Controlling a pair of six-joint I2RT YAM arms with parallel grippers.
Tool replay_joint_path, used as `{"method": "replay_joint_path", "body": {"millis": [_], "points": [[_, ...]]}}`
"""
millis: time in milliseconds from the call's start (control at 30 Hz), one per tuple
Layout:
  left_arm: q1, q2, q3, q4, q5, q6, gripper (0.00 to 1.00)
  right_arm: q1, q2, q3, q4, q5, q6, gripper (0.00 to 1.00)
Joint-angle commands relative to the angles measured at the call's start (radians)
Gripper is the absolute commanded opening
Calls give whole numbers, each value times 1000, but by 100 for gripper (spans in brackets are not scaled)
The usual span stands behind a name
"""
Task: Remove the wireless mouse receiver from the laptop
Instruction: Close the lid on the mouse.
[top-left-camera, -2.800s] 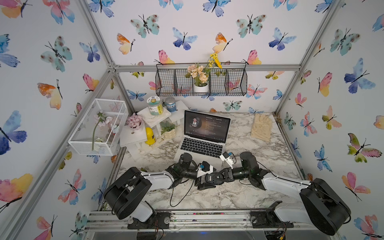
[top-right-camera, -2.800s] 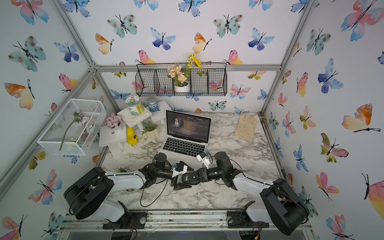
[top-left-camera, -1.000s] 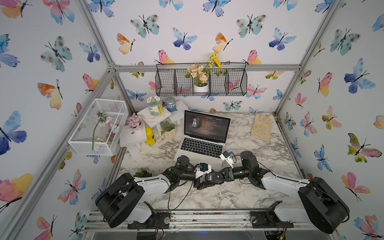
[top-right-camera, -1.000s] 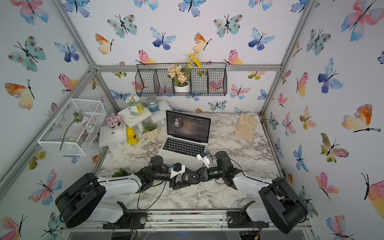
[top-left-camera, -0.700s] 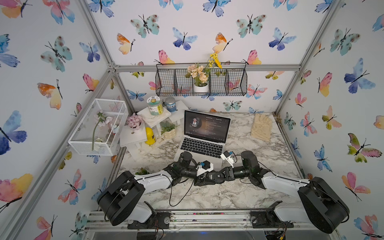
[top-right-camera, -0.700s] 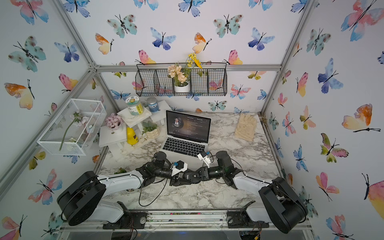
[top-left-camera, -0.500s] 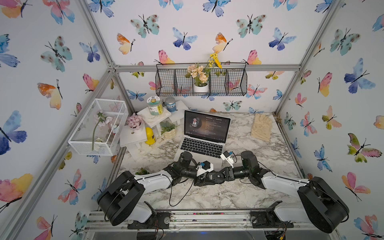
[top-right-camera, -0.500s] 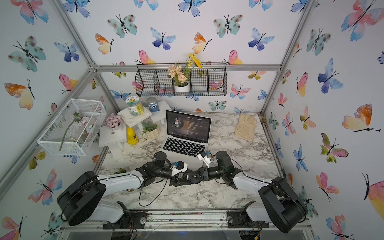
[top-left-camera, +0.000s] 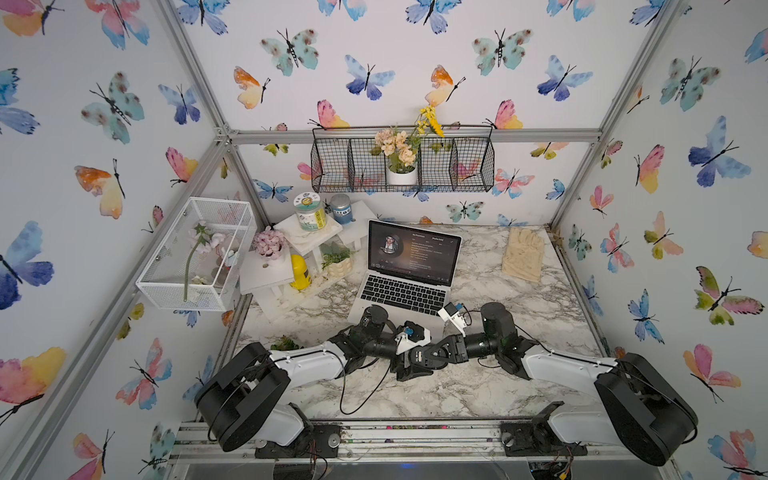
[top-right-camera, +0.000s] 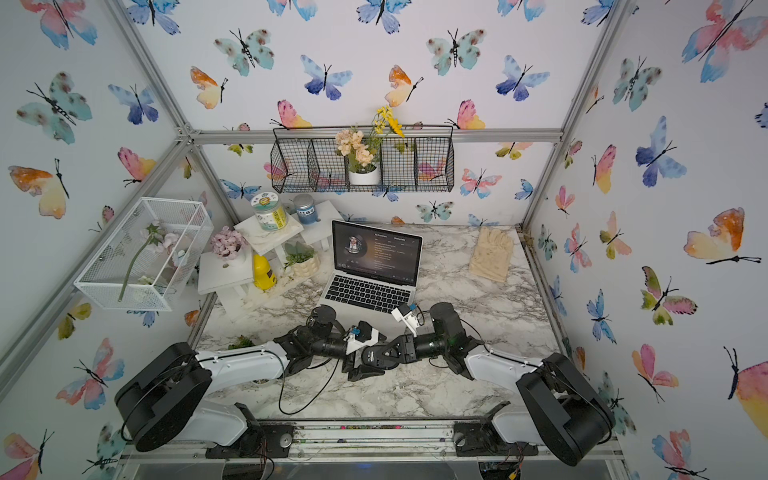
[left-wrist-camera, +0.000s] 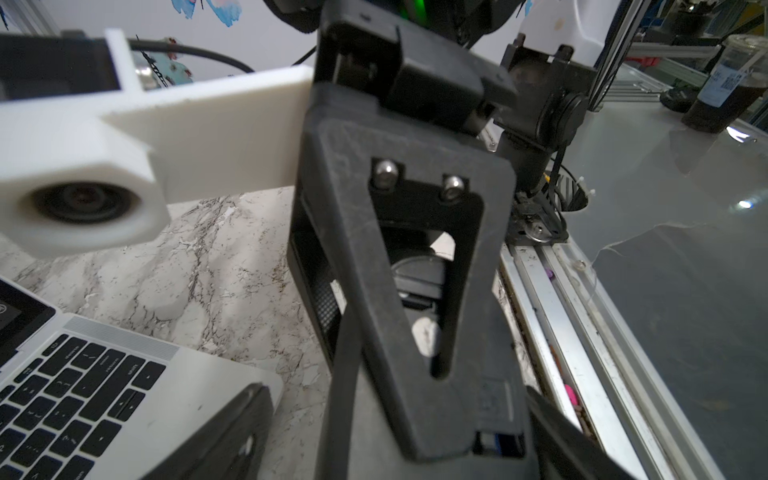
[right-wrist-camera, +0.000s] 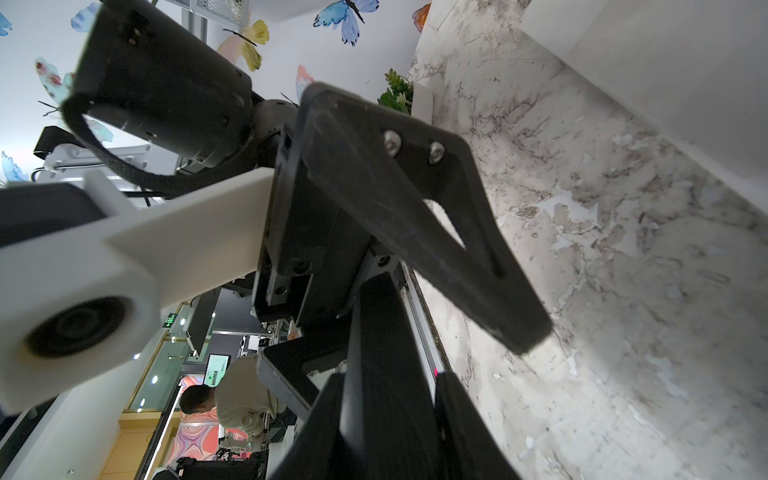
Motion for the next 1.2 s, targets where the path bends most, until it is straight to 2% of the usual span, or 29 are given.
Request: {"method": "replay_joint_path", "body": {"millis": [0,33,67,233,300,400,500,733,767,800,900,1000,1067,1167], "points": [[-5,25,31,-49,-15,25,77,3,-15,-7,27,-33,9,19],[-6,29,36,-59,-11,30,64,3,-18,-5,23,-32,6,18],[-5,35,46,-79,1,49,59,3,-19,-5,21,-34,7,18],[-6,44,60,-110,-4,66,56,3,-20,-10,14,-37,8,22],[-6,40,61,-111,-5,64,48,3,-22,-11,14,-37,9,28],[-7,55,90,-149,6,65,39,3,-26,-9,10,-35,6,30],[-8,80,121,-196,28,78,39,4,-23,-1,-3,-35,-2,39],[-10,74,117,-196,43,86,47,3,-22,9,-18,-34,-15,41],[-10,68,113,-191,43,88,54,3,-22,11,-21,-35,-17,41],[-10,58,106,-181,39,96,96,3,-26,13,-20,-36,-18,41],[-9,29,89,-149,-53,47,99,3,-48,20,-32,-18,-29,32],[-8,12,137,-184,-226,-129,99,3,-63,47,-90,-9,-63,21],[-8,-12,164,-219,-342,-203,99,2,-75,69,-143,-1,-96,21],[-10,-98,158,-252,-432,-260,99,-2,-93,115,-273,41,-179,20]]}}
